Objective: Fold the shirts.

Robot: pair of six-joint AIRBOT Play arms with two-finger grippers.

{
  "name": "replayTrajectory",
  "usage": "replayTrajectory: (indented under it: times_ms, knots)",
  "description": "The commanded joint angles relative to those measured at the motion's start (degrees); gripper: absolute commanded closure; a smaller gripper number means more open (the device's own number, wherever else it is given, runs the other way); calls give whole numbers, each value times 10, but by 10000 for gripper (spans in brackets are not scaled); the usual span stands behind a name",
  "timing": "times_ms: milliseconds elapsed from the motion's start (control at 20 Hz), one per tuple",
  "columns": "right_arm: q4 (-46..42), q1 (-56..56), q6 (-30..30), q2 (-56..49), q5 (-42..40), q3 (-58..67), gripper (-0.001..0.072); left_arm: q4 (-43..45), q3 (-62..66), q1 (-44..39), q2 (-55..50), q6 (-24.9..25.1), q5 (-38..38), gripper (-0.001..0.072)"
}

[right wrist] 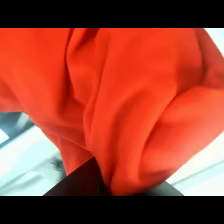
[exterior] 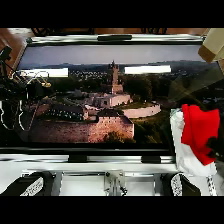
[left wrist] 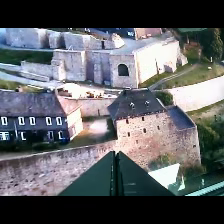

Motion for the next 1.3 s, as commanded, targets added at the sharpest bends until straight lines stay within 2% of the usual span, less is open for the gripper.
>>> replayTrajectory:
  times_ms: [0,50,200,400,500,600,650,700,750,800,900,1050,1250]
  knots:
    - [-56,0,-3,16,-18,-76,266,0,0,0,0,3,0,677]
    - [-68,0,-19,16,-24,-74,172,0,0,0,0,3,0,676]
    - [-119,0,-20,16,-51,-37,172,0,0,0,-2,8,0,677]
    - [-75,35,-28,16,-182,125,175,34,11,-3,-4,16,-3,679]
    - [-21,99,-16,16,-273,200,176,137,45,-29,-11,-10,-8,680]
    - [31,193,47,11,-348,224,176,327,103,-86,-38,-81,-60,680]
    - [34,250,91,0,-363,224,177,432,130,-122,-61,-124,-96,681]
    - [23,316,130,-26,-358,224,176,487,147,-149,-84,-146,-116,679]
    - [13,377,163,-59,-340,224,176,496,156,-169,-107,-155,-127,678]
    - [10,434,195,-103,-313,224,176,483,155,-185,-128,-157,-131,619]
    - [45,507,200,-196,-260,224,175,448,146,-210,-168,-187,-145,-5]
    - [62,559,198,-283,-208,224,175,427,91,-230,-185,-192,-155,-11]
    - [18,600,198,-297,-199,224,175,404,-9,-256,-120,-212,-64,-10]
